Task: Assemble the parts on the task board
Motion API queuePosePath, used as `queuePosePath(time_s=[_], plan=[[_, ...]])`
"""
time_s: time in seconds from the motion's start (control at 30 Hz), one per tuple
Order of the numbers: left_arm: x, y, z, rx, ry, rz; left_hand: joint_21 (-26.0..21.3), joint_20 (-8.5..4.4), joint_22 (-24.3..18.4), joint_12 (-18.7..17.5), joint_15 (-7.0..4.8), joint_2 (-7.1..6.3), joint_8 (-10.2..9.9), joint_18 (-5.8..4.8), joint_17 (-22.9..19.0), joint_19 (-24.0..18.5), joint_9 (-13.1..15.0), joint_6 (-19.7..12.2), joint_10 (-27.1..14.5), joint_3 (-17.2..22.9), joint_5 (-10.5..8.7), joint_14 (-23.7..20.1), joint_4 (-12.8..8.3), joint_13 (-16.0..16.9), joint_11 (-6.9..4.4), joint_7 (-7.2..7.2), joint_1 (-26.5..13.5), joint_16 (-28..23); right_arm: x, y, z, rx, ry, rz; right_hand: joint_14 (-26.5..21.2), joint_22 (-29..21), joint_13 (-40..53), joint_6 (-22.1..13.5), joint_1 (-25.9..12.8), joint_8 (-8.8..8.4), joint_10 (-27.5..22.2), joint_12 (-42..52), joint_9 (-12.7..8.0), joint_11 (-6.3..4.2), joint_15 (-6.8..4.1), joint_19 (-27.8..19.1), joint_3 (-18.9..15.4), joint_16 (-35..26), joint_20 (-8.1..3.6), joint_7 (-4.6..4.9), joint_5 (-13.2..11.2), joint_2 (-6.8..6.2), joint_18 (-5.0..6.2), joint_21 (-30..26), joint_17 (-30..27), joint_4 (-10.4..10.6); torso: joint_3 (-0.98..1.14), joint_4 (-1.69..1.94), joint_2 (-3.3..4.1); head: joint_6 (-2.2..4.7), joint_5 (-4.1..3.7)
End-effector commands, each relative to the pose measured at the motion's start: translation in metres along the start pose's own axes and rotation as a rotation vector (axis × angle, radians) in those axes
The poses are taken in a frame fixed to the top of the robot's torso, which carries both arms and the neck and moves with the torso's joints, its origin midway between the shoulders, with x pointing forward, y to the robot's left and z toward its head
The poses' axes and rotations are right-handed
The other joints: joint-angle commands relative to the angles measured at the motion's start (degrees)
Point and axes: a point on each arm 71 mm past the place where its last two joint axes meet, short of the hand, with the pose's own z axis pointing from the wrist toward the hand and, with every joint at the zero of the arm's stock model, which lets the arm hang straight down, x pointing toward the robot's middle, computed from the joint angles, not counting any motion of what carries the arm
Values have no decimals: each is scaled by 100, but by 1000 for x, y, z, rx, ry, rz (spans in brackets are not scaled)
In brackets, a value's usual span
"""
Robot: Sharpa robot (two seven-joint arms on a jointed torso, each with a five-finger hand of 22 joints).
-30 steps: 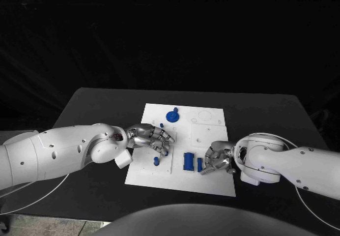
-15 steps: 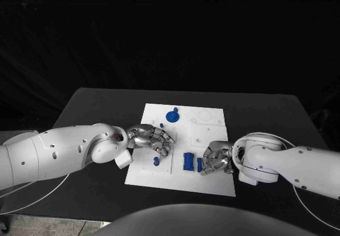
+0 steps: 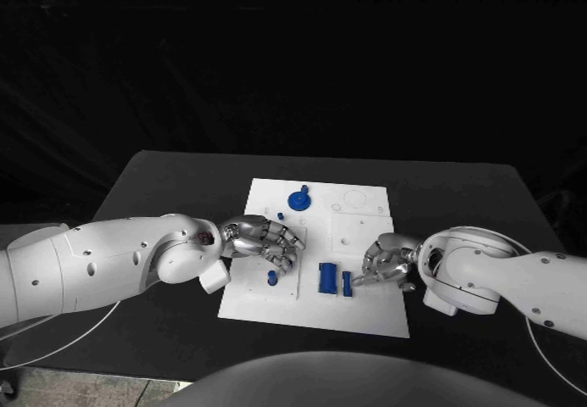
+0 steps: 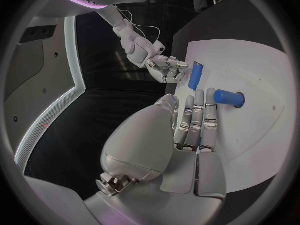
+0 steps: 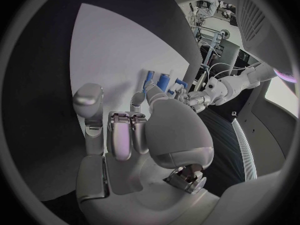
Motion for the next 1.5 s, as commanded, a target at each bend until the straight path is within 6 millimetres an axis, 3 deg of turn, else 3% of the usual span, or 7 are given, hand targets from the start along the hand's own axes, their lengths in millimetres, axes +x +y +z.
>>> queuePosePath(time_s=[0.03,0.4,0.87,1.0,1.17,1.33,1.5], plan=[[0,-12,0,71,-23,-33,34,0,151,-16,13,-29,-41,-80,-2,-33,3,35,50,28,38,30,-4,-6,7,320,-40,28,-21,10,-8,-129,-179,152,453,604,1503,181,-170,172,589,15,77,-43,-34,51,-107,21,-24,-14,-136,-90,67,84,676,158,2,-10,-2,0,4],[0,-30,-3,150,-48,-67,66,-16,151,-7,-7,-59,-49,-77,3,-31,7,82,129,55,47,56,-43,-3,-22,330,-50,47,-61,10,-28,-207,-340,361,443,615,1503,421,-1030,385,589,15,165,-97,-85,55,-797,14,-72,-82,-136,-50,60,140,646,931,-2,4,3,0,-16],[-8,-56,-24,386,-145,-30,6,-6,61,-88,-23,-272,-182,-69,-29,-64,-4,147,248,-90,-182,15,152,-25,-105,264,-402,-20,-84,8,-36,-368,-578,484,-611,-391,446,-213,-997,-873,-381,-1082,-945,244,262,-1100,-1521,-2050,273,255,568,834,407,-3184,-2667,909,-6,-12,1,0,12],[-16,-68,-37,494,-237,10,-237,29,-135,-182,-54,-340,-287,-13,-135,-121,-10,388,251,-272,-270,-247,231,-29,-224,194,-684,-305,-85,13,-37,-439,-599,514,-2006,-823,-933,-400,-961,-1135,-1936,-2629,-1337,546,621,-1880,-1750,-3686,596,551,593,1072,324,-3888,-4417,864,-5,-53,16,0,86],[-23,-75,-52,596,-367,67,-1129,112,-839,-657,-93,-335,-704,71,-689,-738,-16,558,-230,-829,-504,-995,249,-221,-351,95,-1220,-1285,-84,22,-36,-572,-523,594,-4522,-2045,-2628,-1293,-602,-1857,-4891,-4847,-2186,1483,1646,-4403,-1997,-5352,1268,1239,569,1167,-49,-4121,-5144,882,-16,-87,82,0,78],[-27,-77,-59,628,-437,132,-998,301,-1910,-1745,-285,-276,-1389,-136,-1565,-2509,-19,411,-1464,-1517,-1582,-2676,223,-441,-731,-223,-1934,-3421,-79,33,-32,-688,-380,640,-7503,-5801,-4106,-2582,-634,-2820,-7198,-6611,-3272,1449,1611,-7789,-2324,-7683,1435,585,225,1218,-162,-4313,-6667,909,6,-150,137,0,83],[-28,-78,-54,630,-459,156,-1215,464,-4000,-2600,-355,-191,-2372,-169,-1700,-3539,-50,56,-2183,-1784,-1647,-3167,252,-504,-1023,-528,-1939,-4242,-78,35,-30,-747,-307,653,-8137,-7060,-5662,-2931,-524,-3042,-7943,-7362,-4230,1076,1418,-8234,-2474,-8318,1511,220,182,1266,88,-4446,-7228,917,36,-134,154,0,106]])
